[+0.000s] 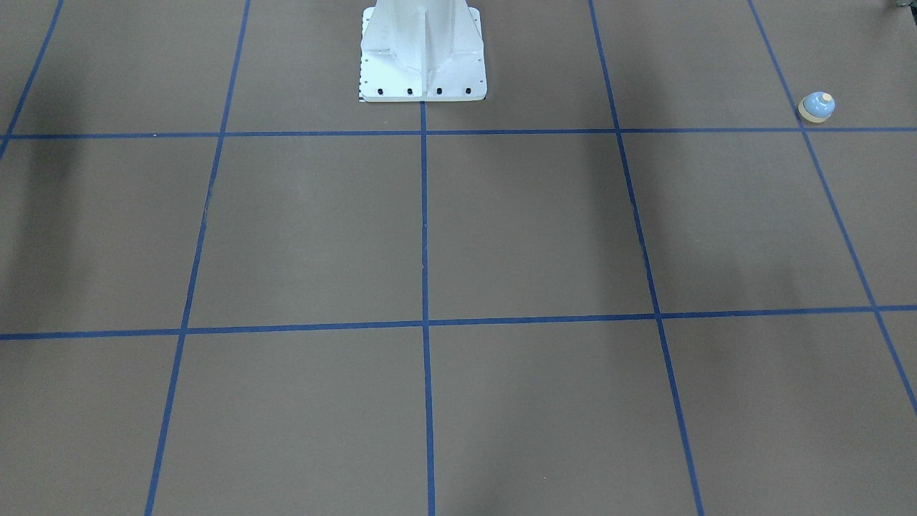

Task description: Place and press bell with both arms

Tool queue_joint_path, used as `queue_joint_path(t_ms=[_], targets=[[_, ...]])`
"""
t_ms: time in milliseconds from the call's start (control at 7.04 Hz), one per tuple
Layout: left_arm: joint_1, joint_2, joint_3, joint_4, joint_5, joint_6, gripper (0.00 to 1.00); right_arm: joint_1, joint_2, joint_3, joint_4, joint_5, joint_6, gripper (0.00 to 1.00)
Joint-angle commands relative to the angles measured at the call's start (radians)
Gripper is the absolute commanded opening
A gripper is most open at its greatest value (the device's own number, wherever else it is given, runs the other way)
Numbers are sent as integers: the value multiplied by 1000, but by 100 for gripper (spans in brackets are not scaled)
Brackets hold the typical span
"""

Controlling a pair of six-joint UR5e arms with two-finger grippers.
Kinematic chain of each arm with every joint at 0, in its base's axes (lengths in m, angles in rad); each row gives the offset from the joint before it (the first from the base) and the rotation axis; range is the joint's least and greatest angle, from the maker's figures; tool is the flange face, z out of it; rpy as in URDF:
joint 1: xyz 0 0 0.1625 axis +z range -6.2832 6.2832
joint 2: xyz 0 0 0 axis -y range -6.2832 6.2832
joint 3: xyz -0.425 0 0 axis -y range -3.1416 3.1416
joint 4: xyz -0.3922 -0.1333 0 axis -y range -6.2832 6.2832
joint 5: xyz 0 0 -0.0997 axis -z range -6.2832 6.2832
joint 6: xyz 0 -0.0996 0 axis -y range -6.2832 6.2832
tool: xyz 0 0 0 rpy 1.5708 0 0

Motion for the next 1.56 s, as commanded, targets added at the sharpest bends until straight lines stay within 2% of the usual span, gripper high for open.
queue_joint_path(t_ms=[0,426,994,1420], targets=[[2,2,9,-5,0,-3,100,0,-10,-4,1,-23,-1,100],[0,2,8,-2,-12,-9,100,0,-28,-4,1,-12,2,100],[2,40,0,-36,-12,0,100,0,-50,13,1,75,13,100],[3,75,-3,-67,-15,-2,100,0,-51,1,1,76,12,100]])
